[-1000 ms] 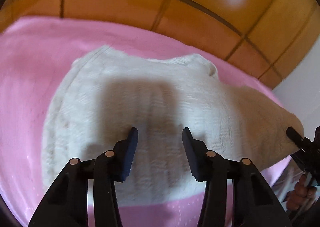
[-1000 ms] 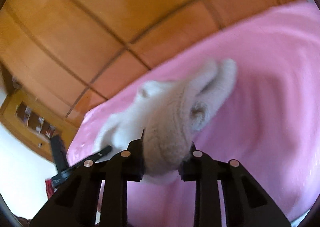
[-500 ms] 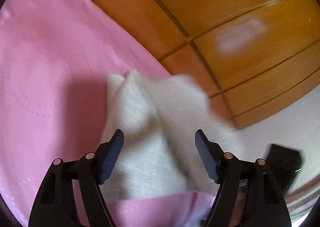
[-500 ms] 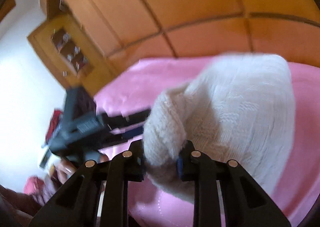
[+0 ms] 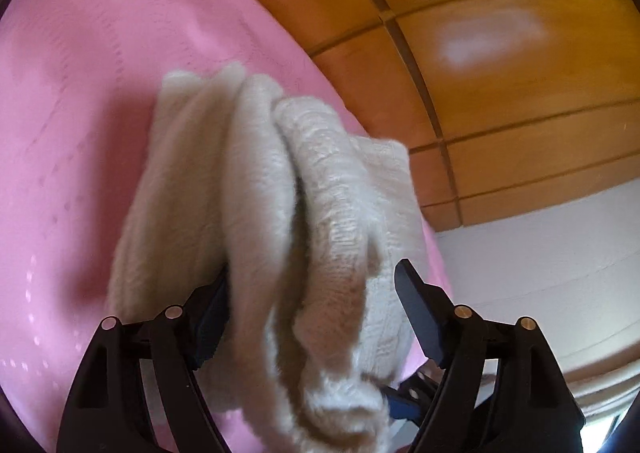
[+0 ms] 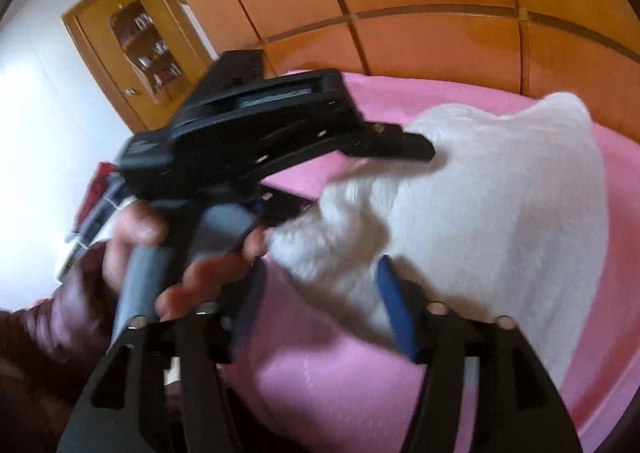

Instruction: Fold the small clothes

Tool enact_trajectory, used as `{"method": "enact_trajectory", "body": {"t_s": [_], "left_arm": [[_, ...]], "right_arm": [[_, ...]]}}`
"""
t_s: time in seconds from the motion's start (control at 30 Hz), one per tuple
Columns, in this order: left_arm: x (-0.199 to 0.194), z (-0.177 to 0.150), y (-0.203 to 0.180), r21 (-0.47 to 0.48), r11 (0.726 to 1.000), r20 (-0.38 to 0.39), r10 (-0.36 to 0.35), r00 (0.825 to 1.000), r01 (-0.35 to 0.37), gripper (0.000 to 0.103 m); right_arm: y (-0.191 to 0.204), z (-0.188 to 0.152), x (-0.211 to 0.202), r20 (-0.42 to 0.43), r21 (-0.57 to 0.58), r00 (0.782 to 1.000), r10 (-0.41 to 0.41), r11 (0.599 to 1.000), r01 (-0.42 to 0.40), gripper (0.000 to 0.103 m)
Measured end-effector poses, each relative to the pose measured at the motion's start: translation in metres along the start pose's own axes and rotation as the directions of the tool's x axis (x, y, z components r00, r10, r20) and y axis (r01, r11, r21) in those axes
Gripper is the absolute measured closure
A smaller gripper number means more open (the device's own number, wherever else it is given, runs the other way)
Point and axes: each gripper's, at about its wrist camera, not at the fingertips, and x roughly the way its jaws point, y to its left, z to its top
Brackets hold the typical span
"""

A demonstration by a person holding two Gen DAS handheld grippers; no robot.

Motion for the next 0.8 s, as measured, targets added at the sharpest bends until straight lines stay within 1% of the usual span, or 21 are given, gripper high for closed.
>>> {"method": "enact_trajectory", "body": {"t_s": [0.03, 0.1, 0.13, 0.2, 0.27, 0.3, 0.33, 0.37, 0.43, 0.5, 0.53, 0.6, 0.63, 0.67, 0.7, 0.73, 0.77, 0.8], "left_arm": [[0.003, 0.003, -0.006, 0.021, 1.0, -0.006, 0.015, 1.0, -0.015, 0.026], [0.009, 0.007, -0.02, 0.09, 0.994, -0.031, 0.069, 0.997, -0.066, 0.028], [0.014, 0.009, -0.026, 0.125, 0.987, -0.038, 0.103, 0.994, -0.098, 0.031], [0.022, 0.01, -0.035, 0.186, 0.969, -0.036, 0.175, 0.984, -0.165, 0.04], [0.022, 0.01, -0.041, 0.241, 0.947, -0.008, 0.222, 0.975, -0.213, 0.076], [0.021, 0.008, -0.046, 0.278, 0.926, 0.036, 0.256, 0.966, -0.256, 0.077], [0.016, 0.006, -0.051, 0.297, 0.914, 0.086, 0.263, 0.961, -0.277, 0.081], [0.012, 0.003, -0.054, 0.308, 0.907, 0.117, 0.262, 0.958, -0.286, 0.082], [-0.002, -0.008, -0.06, 0.334, 0.89, 0.196, 0.256, 0.947, -0.309, 0.083], [-0.016, -0.017, -0.056, 0.333, 0.883, 0.243, 0.26, 0.935, -0.332, 0.083], [-0.018, -0.019, -0.051, 0.324, 0.88, 0.253, 0.274, 0.928, -0.348, 0.083], [-0.016, -0.018, -0.035, 0.294, 0.871, 0.254, 0.325, 0.911, -0.393, 0.083], [-0.014, -0.019, -0.024, 0.279, 0.862, 0.252, 0.361, 0.898, -0.424, 0.083], [-0.014, -0.02, -0.014, 0.261, 0.855, 0.25, 0.388, 0.887, -0.448, 0.082], [-0.011, -0.021, -0.009, 0.247, 0.854, 0.25, 0.401, 0.881, -0.458, 0.08], [-0.009, -0.021, -0.005, 0.232, 0.848, 0.258, 0.418, 0.871, -0.476, 0.069], [-0.013, -0.024, -0.005, 0.229, 0.838, 0.271, 0.434, 0.859, -0.496, 0.056], [-0.014, -0.026, -0.009, 0.226, 0.817, 0.297, 0.462, 0.836, -0.531, 0.052]], "right_arm": [[-0.003, -0.003, -0.008, 0.013, 0.01, 1.0, -0.005, 1.0, 0.005, 0.039], [-0.017, -0.01, -0.03, 0.046, 0.039, 0.997, -0.061, 0.998, 0.059, 0.038], [-0.03, -0.014, -0.042, 0.063, 0.069, 0.993, -0.097, 0.993, 0.092, 0.038], [-0.05, -0.02, -0.056, 0.078, 0.119, 0.986, -0.146, 0.983, 0.136, 0.038], [-0.071, -0.022, -0.062, 0.076, 0.174, 0.974, -0.214, 0.965, 0.198, 0.038], [-0.078, -0.021, -0.061, 0.075, 0.191, 0.969, -0.235, 0.957, 0.217, 0.038], [-0.083, -0.018, -0.059, 0.074, 0.204, 0.968, -0.242, 0.953, 0.223, 0.039], [-0.087, -0.016, -0.055, 0.067, 0.216, 0.967, -0.245, 0.95, 0.225, 0.041], [-0.085, -0.014, -0.047, 0.055, 0.202, 0.969, -0.241, 0.953, 0.225, 0.043], [-0.064, -0.011, -0.031, 0.038, 0.129, 0.975, -0.221, 0.968, 0.214, 0.043], [-0.057, -0.012, -0.022, 0.027, 0.097, 0.973, -0.23, 0.969, 0.227, 0.043], [-0.043, -0.015, -0.005, -0.003, 0.049, 0.963, -0.271, 0.961, 0.271, 0.043], [-0.039, -0.017, 0.005, -0.02, 0.037, 0.961, -0.277, 0.96, 0.278, 0.043], [-0.036, -0.019, 0.015, -0.036, 0.024, 0.958, -0.285, 0.958, 0.286, 0.042], [-0.034, -0.022, 0.02, -0.042, 0.007, 0.953, -0.3, 0.954, 0.3, 0.041], [-0.032, -0.023, 0.023, -0.045, -0.014, 0.947, -0.318, 0.948, 0.318, 0.04], [-0.034, -0.021, 0.025, -0.045, -0.017, 0.947, -0.318, 0.948, 0.317, 0.038], [-0.036, -0.019, 0.022, -0.047, -0.012, 0.95, -0.309, 0.951, 0.308, 0.036]]}}
